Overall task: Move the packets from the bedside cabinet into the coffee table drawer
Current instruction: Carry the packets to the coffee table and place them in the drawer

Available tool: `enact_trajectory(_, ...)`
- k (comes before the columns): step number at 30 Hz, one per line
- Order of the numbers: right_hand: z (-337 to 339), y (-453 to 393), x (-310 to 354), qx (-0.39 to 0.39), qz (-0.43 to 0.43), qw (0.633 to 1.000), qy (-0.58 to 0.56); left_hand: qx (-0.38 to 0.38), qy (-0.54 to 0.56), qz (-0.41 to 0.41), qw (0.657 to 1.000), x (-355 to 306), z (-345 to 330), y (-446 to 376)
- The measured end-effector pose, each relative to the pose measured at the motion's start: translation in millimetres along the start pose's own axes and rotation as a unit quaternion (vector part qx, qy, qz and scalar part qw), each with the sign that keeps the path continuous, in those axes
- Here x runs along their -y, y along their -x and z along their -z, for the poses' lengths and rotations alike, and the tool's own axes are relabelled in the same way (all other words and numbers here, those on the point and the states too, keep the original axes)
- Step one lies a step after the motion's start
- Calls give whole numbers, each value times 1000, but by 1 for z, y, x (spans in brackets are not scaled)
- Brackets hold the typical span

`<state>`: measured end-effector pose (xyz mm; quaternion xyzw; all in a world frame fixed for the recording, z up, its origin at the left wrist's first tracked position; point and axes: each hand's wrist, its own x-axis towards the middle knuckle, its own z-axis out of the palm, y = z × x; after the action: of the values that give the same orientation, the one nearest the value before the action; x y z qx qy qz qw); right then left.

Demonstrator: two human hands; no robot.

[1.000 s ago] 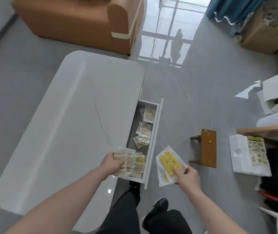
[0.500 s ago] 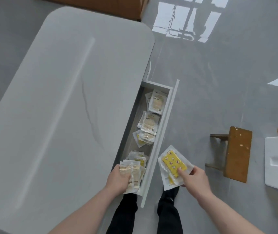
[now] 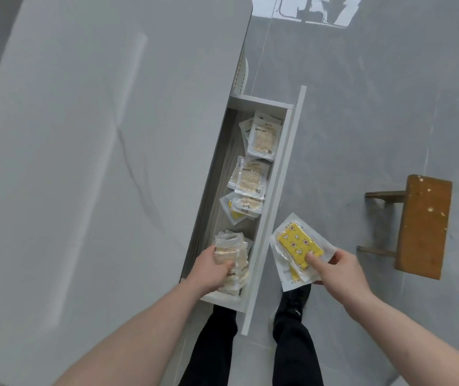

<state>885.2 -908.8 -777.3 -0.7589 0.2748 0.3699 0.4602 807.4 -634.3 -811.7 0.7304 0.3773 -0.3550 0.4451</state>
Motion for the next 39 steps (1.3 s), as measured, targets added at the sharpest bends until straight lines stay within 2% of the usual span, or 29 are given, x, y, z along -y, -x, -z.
enact_trajectory(2,-3,-1,-2,1,-4,1000,-10,0,-38,12,999,6,-2,-1)
enact_trajectory(5,-9,1,-7,6,-7,1000,-7,-13,-168,29,985,20,0,4)
enact_trajectory(7,-13,3,-8,12,-8,1000,-3,-10,-212,24,977,27,2,8)
enact_trajectory(9,-17,5,-9,18,-9,1000,-2,-13,-187,13,982,32,3,13)
enact_trajectory(13,-24,6,-7,22,1,1000,-6,-25,-72,-20,997,34,3,20)
enact_trajectory(16,-26,5,-6,21,2,1000,-13,-7,-31,-37,999,28,7,15)
enact_trajectory(18,-27,5,-5,22,4,1000,-11,5,-62,-29,998,25,9,9)
enact_trajectory(21,-29,6,-6,22,4,1000,-19,-4,-199,9,980,28,10,2)
enact_trajectory(23,-29,6,-7,23,5,999,-23,-20,-223,25,974,32,9,0)
enact_trajectory(27,-27,8,-11,25,2,999,-37,-36,-177,-8,984,22,0,0)
enact_trajectory(31,-27,10,-11,25,-13,997,-70,-45,-27,-21,998,-5,7,4)
enact_trajectory(34,-25,9,-8,14,-15,996,-86,-62,49,-40,996,-40,20,-4)
enact_trajectory(39,-23,7,5,4,4,996,-91,-69,89,-84,990,-109,38,-33)
